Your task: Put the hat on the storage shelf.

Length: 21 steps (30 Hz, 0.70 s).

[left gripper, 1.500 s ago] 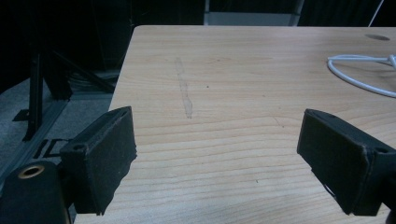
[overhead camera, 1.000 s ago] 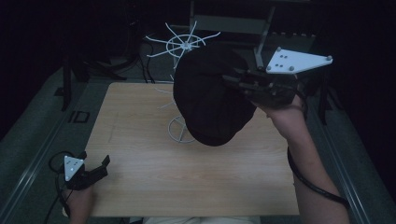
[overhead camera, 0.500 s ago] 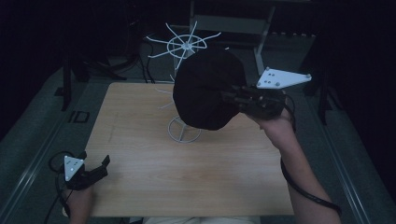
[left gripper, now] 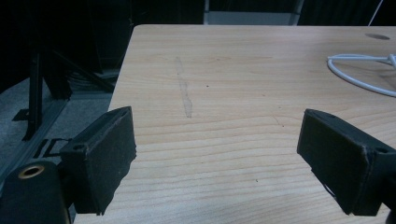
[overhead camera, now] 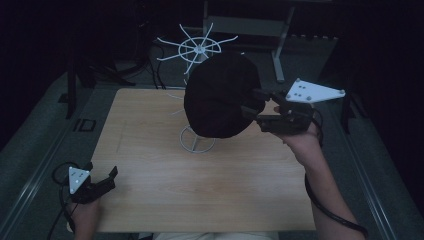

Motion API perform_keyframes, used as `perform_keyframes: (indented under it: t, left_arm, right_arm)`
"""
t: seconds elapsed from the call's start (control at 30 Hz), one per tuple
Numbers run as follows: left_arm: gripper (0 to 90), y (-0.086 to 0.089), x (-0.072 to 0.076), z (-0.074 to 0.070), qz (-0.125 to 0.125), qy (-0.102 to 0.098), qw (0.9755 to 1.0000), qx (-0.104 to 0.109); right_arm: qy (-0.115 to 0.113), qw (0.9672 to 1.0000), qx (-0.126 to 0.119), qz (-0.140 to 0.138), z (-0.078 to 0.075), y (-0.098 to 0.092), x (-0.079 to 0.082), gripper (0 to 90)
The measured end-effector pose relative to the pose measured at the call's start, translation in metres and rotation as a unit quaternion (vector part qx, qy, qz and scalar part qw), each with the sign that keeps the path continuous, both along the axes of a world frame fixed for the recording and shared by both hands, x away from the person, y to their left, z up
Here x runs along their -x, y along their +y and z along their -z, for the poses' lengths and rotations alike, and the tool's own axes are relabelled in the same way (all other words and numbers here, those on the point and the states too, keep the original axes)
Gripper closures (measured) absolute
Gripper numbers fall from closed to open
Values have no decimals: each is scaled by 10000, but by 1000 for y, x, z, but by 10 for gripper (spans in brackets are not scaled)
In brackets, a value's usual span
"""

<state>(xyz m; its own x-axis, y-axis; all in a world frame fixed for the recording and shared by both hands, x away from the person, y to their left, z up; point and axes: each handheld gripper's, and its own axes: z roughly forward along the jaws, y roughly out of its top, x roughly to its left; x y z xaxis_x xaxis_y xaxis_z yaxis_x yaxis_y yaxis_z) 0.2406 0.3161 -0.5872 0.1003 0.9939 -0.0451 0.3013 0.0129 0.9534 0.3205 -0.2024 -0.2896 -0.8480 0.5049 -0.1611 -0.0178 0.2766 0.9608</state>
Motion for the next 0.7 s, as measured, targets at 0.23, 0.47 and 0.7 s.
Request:
perform_keyframes:
  t: [0.23,0.47,0.7]
  left_arm:
    - [121,0,0,0,-8,3,10000,-8]
    - [121,0,0,0,-18,4,10000,-11]
    - [121,0,0,0,-6,4,10000,-5]
  right_arm:
    - [176,9990,-97,394,13,-25,-8,141]
    - [359,9967,177,706,45,-43,-19,137]
    - [596,9919,328,1070,86,-57,-30,138]
